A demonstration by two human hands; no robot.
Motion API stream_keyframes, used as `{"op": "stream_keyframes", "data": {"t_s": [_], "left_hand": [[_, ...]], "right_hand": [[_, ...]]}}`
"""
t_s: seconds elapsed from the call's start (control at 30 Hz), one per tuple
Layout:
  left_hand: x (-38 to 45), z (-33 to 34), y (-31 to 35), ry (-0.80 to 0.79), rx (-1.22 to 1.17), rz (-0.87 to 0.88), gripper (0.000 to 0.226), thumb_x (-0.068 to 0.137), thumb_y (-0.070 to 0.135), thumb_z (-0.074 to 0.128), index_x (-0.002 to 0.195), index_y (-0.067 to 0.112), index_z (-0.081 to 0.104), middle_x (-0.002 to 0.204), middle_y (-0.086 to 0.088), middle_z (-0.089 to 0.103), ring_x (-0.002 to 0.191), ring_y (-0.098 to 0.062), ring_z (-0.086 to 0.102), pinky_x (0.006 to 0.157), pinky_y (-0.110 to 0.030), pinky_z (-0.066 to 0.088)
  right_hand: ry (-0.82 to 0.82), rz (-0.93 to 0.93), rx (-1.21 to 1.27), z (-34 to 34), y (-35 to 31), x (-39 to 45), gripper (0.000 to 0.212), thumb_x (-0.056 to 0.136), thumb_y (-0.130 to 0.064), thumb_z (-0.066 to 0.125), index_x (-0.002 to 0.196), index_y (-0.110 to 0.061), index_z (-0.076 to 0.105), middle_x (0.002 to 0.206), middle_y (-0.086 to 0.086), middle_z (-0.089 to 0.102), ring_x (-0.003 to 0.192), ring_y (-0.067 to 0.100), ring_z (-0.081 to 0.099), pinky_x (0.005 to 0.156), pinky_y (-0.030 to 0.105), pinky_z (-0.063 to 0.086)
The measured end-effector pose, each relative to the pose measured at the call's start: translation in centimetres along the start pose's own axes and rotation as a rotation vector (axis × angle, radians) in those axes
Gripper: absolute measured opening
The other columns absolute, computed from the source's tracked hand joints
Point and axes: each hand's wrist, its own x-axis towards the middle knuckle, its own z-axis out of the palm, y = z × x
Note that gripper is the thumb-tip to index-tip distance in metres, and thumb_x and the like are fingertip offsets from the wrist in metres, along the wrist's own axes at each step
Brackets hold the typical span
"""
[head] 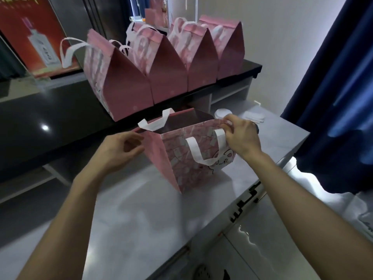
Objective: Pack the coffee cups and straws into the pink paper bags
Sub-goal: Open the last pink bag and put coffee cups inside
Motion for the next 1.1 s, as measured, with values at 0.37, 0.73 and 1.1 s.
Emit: {"op": "stream_keyframes", "data": {"t_s": [0.37, 0.73, 1.1], "left_hand": [[8.5, 4.3, 4.0, -0.005, 0.001, -0.055, 0.034, 0.101, 0.047, 0.073, 0.132, 0.033, 0.073, 0.111, 0.018, 0.077, 0.098, 0.004, 0.071, 0.092, -0.029, 0.060], [8.4, 8.9, 7.2, 0.149, 0.007, -0.302, 0.028, 0.103, 0.051, 0.064, 0.128, 0.063, 0.057, 0.102, 0.018, 0.073, 0.092, 0.006, 0.070, 0.078, -0.024, 0.059], [6.4, 8.4, 11.4, 0.101, 0.089, -0.383, 0.028, 0.094, 0.039, 0.081, 0.113, 0.054, 0.068, 0.125, 0.024, 0.050, 0.115, 0.009, 0.058, 0.083, -0.012, 0.056]], "right_hand": [[-0.476, -0.036, 0.136, 3.4, 7.5, 7.8, 0.024, 0.092, -0.051, 0.066, 0.096, -0.027, 0.069, 0.084, -0.003, 0.071, 0.079, 0.023, 0.069, 0.069, 0.042, 0.057], [-0.462, -0.025, 0.295, 6.7, 15.7, 18.6, 0.053, 0.099, -0.070, 0.050, 0.092, -0.023, 0.076, 0.090, -0.005, 0.078, 0.088, 0.019, 0.074, 0.083, 0.043, 0.060], [-0.750, -0.208, -0.145, 13.3, 17.3, 24.1, 0.076, 0.075, -0.071, 0.074, 0.129, -0.019, 0.061, 0.123, 0.015, 0.067, 0.103, 0.036, 0.066, 0.081, 0.041, 0.055]]}}
